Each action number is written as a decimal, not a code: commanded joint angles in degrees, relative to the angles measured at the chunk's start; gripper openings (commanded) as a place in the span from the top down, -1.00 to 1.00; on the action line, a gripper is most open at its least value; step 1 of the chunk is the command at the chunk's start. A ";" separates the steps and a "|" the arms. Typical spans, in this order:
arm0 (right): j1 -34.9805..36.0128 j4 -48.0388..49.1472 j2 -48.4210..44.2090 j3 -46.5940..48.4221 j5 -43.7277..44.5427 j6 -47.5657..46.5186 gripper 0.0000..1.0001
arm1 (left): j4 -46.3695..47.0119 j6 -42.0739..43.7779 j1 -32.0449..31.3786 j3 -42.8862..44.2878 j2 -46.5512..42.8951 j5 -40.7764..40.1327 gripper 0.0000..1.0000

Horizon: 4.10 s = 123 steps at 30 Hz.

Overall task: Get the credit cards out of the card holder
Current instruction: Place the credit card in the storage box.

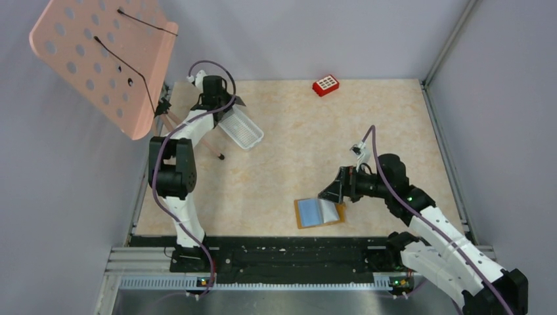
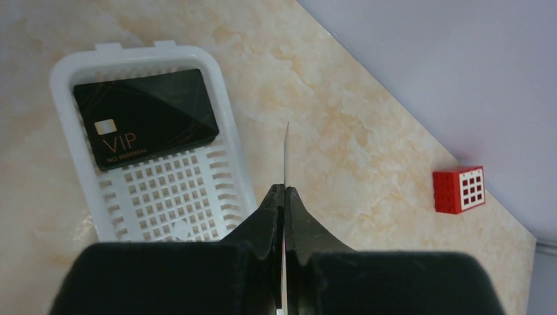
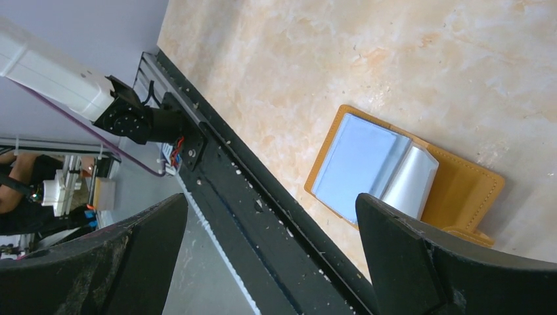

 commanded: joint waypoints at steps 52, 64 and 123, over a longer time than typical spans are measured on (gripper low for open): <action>0.31 6.56 6.54 2.84 -0.24 -1.56 -0.98 | -1.26 -5.09 4.43 2.22 4.76 -12.32 1.00; 0.27 6.28 6.21 2.83 -0.26 -1.66 -0.97 | -3.25 -4.27 4.52 4.31 6.26 -12.23 0.86; -0.88 5.47 6.04 2.47 -0.32 -2.44 -0.97 | -6.18 2.12 3.46 5.51 4.42 1.34 0.40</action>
